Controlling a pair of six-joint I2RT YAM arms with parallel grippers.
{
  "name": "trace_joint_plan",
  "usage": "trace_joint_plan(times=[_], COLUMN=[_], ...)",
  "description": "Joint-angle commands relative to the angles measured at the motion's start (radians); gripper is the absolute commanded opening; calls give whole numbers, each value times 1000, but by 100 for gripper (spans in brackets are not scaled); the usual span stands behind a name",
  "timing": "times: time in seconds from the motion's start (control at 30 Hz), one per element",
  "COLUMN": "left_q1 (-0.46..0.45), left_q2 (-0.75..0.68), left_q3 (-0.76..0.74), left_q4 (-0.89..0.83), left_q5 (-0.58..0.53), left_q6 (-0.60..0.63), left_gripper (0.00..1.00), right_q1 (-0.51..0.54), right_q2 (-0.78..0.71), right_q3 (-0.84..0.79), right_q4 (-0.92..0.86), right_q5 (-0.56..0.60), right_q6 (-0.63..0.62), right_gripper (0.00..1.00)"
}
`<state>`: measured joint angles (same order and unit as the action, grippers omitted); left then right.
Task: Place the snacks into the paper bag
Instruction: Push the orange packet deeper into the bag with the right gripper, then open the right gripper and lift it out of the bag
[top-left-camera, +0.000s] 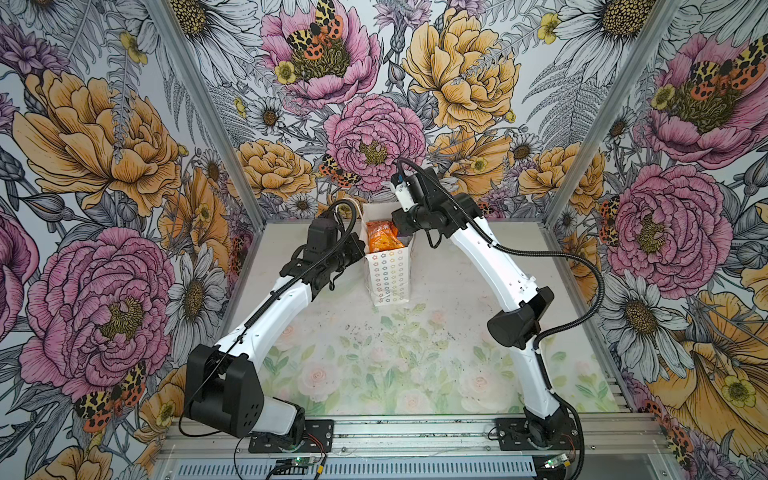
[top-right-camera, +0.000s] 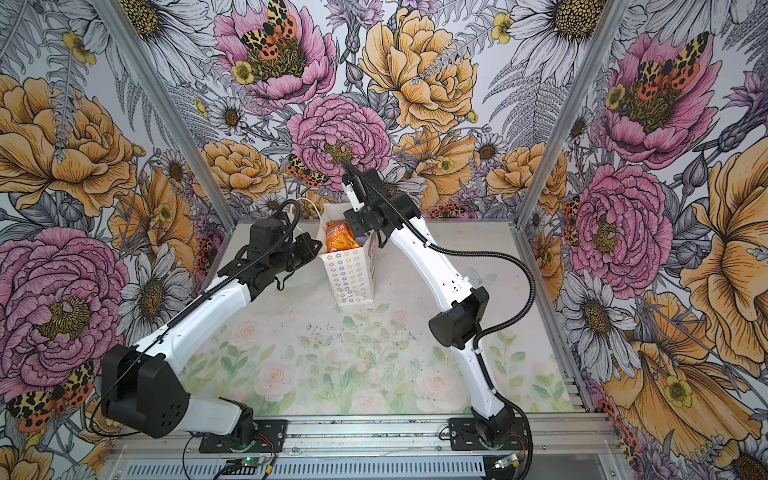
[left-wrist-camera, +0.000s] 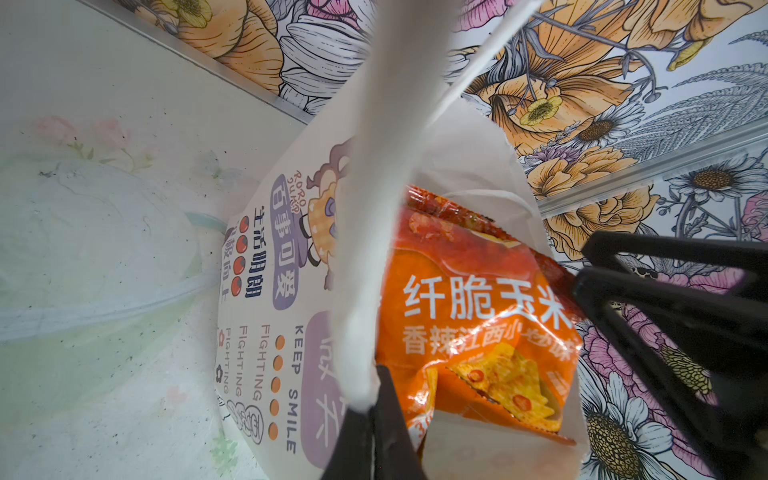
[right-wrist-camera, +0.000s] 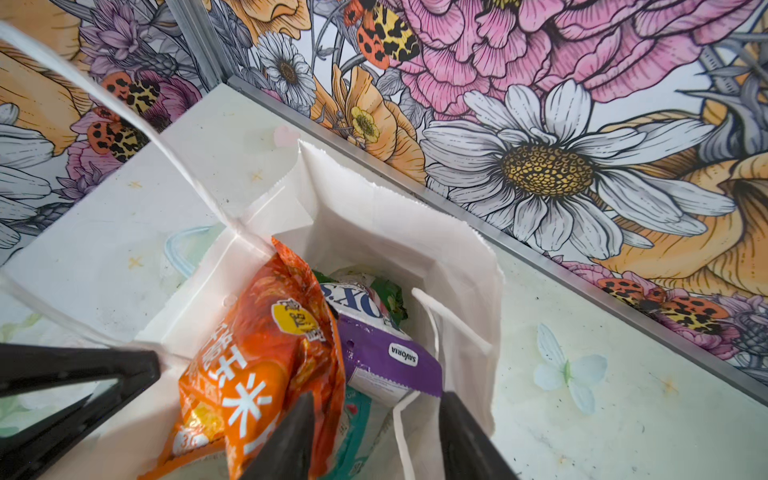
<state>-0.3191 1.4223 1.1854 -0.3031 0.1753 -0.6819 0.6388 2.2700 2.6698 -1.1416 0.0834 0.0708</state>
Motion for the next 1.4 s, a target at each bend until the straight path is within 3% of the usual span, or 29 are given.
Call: trace_joint_plan(times=[0.0,0.3,0.5,0.93,1.37], left_q1=[0,-3,-8,-6,-6], left_q2=[21,35,39,30,30], left_q3=[24,30,30,26,23], left_q4=[-27,-26,-25,-25,-25], left_q5=[26,28,29,24,25], left_q6=[4,4,5,7,7], left_gripper=[0,0,0,0,0], right_q1=[26,75,61,-82,-100], right_q2=[34,25,1,17,60], right_q3=[1,-114,-74,4,4], right_q4=[18,4,2,72,129], right_q5=[23,-9,-34,-272,-364], right_q6=[5,-11,15,251,359], right_gripper=[42,37,46,57,59])
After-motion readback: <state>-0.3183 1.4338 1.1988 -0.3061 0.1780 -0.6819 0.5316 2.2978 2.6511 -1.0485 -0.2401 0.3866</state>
